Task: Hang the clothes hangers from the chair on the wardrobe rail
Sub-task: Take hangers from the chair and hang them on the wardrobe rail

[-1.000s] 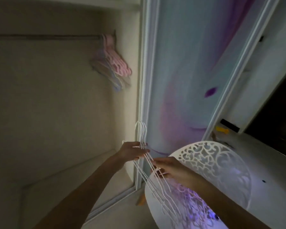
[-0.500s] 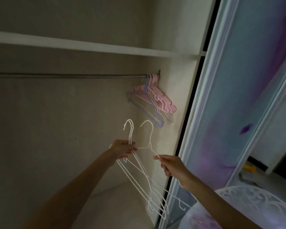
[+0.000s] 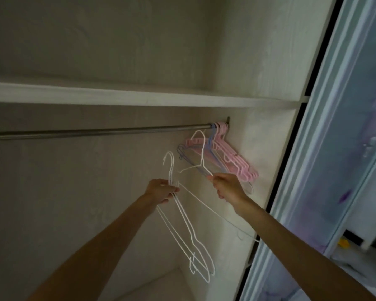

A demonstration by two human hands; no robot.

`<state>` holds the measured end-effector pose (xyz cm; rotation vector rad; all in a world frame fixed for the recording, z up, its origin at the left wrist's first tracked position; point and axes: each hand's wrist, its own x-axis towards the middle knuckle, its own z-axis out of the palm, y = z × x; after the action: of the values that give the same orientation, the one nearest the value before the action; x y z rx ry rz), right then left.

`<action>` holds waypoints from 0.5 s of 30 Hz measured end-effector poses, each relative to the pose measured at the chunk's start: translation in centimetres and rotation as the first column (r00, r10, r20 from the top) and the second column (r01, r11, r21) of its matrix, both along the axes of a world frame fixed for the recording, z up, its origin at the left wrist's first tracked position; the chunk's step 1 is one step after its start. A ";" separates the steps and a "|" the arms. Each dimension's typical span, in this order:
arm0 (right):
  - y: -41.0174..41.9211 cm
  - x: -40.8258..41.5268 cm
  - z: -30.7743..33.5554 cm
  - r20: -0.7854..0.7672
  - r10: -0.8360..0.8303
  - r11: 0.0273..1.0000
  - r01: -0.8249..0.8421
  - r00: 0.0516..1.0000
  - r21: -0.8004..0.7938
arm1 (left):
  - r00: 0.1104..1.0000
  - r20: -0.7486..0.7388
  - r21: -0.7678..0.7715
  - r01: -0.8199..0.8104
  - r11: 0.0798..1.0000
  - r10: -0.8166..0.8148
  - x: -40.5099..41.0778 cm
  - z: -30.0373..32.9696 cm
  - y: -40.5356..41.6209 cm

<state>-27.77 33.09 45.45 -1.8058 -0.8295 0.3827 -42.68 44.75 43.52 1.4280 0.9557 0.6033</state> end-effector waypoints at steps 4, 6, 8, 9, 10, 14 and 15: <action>6.6 1.6 1.8 0.119 0.006 1.000 -0.009 0.993 0.027 | 0.997 0.070 -0.010 -0.039 0.999 0.040 1.3 1.1 1.6; 9.0 2.3 1.9 0.160 -0.011 1.000 0.007 0.987 0.027 | 0.994 0.089 -0.019 -0.054 0.998 0.055 1.8 1.6 2.1; 10.9 3.1 1.2 0.169 0.004 1.000 -0.004 0.986 -0.002 | 0.992 0.103 -0.019 -0.066 0.998 0.068 2.0 1.9 2.5; 11.7 3.5 0.7 0.168 0.028 0.999 -0.024 0.985 -0.026 | 0.991 0.108 -0.019 -0.077 0.997 0.078 2.1 1.9 2.7; 12.1 3.8 0.1 0.159 0.050 0.998 -0.043 0.986 -0.048 | 0.991 0.106 -0.018 -0.082 0.996 0.084 2.1 2.0 2.9; 12.4 4.8 -1.9 0.094 0.128 0.990 -0.122 0.987 -0.064 | 0.989 0.084 -0.021 -0.123 0.992 0.124 2.3 2.2 3.6; 12.2 4.9 -2.0 0.107 0.162 0.985 -0.154 0.981 -0.074 | 0.989 0.066 -0.021 -0.130 0.991 0.131 2.3 2.2 3.9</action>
<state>-22.82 45.26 43.47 -1.8412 -1.0550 0.4170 -40.37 48.61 45.74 1.3293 1.0033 0.7342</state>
